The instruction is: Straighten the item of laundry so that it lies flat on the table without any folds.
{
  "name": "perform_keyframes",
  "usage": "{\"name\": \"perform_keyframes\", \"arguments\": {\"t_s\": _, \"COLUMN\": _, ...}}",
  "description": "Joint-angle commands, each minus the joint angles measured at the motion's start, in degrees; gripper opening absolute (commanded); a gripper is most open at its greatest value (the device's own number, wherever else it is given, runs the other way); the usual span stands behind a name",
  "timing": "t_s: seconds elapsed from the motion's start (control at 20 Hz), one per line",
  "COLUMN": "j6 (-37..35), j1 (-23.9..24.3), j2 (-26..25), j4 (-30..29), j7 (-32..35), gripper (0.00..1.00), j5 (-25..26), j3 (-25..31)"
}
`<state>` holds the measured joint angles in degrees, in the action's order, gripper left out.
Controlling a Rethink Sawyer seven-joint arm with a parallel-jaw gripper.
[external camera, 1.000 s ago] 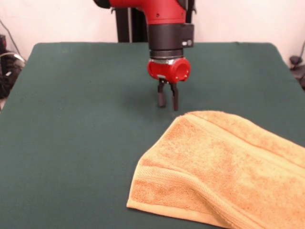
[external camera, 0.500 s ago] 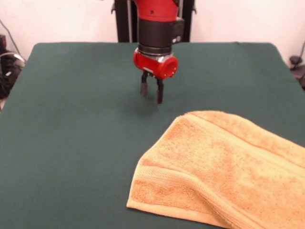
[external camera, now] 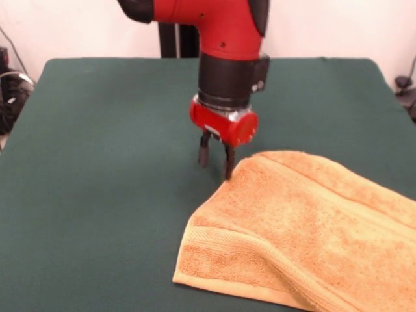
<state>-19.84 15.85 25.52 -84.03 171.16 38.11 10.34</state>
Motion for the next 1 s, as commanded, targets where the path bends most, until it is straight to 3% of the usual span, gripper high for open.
{"name": "perform_keyframes", "arguments": {"t_s": 0.05, "j6": -12.33, "j1": -4.58, "j2": -7.83, "j4": 17.7, "j7": -10.44, "gripper": 1.0, "j5": -3.97, "j3": 8.68}}
{"name": "perform_keyframes", "arguments": {"t_s": 0.2, "j6": -19.35, "j1": -4.68, "j2": -8.41, "j4": 21.8, "j7": -14.69, "gripper": 1.0, "j5": -5.25, "j3": 11.08}}
{"name": "perform_keyframes", "arguments": {"t_s": 0.5, "j6": -32.65, "j1": -8.87, "j2": -9.14, "j4": 29.73, "j7": -12.86, "gripper": 1.0, "j5": -8.36, "j3": 10.03}}
{"name": "perform_keyframes", "arguments": {"t_s": 0.75, "j6": -32.21, "j1": -7.36, "j2": -6.77, "j4": 20.49, "j7": -7.2, "gripper": 1.0, "j5": -14.11, "j3": 10.46}}
{"name": "perform_keyframes", "arguments": {"t_s": 1.0, "j6": -35.9, "j1": -6.44, "j2": -5.52, "j4": 13.03, "j7": -7.02, "gripper": 1.0, "j5": -18.06, "j3": 9.18}}
